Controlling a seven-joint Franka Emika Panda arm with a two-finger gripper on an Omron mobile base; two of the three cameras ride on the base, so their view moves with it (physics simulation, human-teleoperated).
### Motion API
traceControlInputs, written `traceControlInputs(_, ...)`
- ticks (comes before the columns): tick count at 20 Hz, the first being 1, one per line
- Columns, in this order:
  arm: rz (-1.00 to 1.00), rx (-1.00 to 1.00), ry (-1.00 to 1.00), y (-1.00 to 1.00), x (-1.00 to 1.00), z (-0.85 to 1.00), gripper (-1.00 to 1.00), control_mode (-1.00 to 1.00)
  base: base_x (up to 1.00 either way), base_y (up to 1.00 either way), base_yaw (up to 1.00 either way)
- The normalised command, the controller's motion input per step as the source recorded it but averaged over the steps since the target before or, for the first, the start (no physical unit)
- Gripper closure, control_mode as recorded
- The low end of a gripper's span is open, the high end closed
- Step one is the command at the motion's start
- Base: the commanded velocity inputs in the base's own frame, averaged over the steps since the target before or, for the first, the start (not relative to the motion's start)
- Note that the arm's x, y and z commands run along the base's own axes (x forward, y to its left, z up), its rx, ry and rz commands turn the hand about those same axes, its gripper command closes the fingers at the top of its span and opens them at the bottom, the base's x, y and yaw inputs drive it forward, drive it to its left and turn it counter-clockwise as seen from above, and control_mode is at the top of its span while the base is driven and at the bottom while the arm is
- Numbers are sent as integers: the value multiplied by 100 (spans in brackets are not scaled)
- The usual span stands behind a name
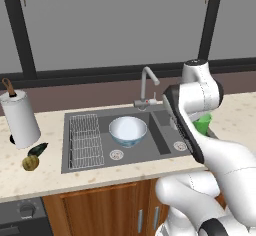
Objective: Remove the squash and eggplant from the sink. Then move the bowl and cup from the counter to the sink for washing.
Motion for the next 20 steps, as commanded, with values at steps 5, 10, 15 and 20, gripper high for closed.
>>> traceControlInputs(5,-15,0,0,45,2,-2,100,-100,0,0,0)
traceControlInputs(10,-14,0,0,44,2,-1,100,-100,0,0,0)
traceControlInputs(15,-10,0,0,36,1,-4,100,-100,0,0,0)
traceControlInputs(20,-7,0,0,34,0,-5,100,-100,0,0,0)
